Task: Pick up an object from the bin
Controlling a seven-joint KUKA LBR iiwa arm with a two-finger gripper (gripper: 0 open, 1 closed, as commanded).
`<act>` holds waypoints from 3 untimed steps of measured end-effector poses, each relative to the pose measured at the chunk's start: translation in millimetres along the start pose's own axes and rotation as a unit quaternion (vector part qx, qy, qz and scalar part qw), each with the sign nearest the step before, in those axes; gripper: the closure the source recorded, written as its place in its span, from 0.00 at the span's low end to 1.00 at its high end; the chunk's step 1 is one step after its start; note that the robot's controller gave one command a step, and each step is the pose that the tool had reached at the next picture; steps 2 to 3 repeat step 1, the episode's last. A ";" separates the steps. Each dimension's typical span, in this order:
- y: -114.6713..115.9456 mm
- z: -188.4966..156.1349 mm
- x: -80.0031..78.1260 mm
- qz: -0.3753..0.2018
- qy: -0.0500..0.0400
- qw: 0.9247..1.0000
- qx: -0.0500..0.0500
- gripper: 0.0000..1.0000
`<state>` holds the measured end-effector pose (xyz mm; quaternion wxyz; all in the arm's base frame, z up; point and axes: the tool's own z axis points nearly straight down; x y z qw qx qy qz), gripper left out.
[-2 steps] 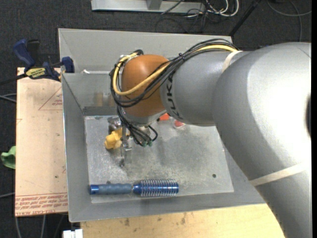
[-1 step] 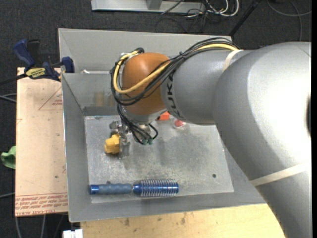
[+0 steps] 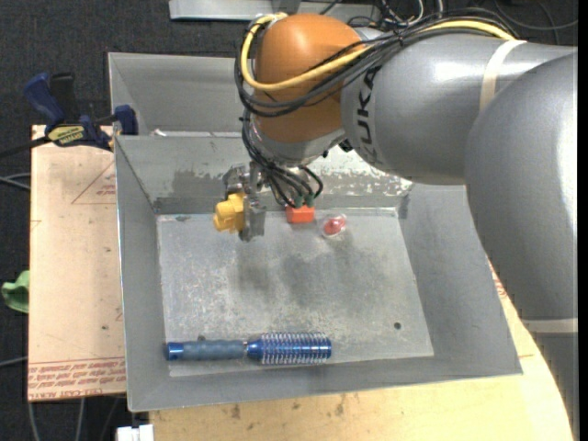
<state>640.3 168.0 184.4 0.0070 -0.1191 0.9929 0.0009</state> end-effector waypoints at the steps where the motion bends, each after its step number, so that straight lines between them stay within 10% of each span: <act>1: 17.7 -125.5 -3.9 0.009 0.000 1.000 -0.001 1.00; 3: 17.7 -125.5 -3.9 0.009 0.000 1.000 -0.001 1.00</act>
Offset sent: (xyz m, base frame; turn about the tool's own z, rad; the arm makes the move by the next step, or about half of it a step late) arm -0.0038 0.0163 0.1197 0.0193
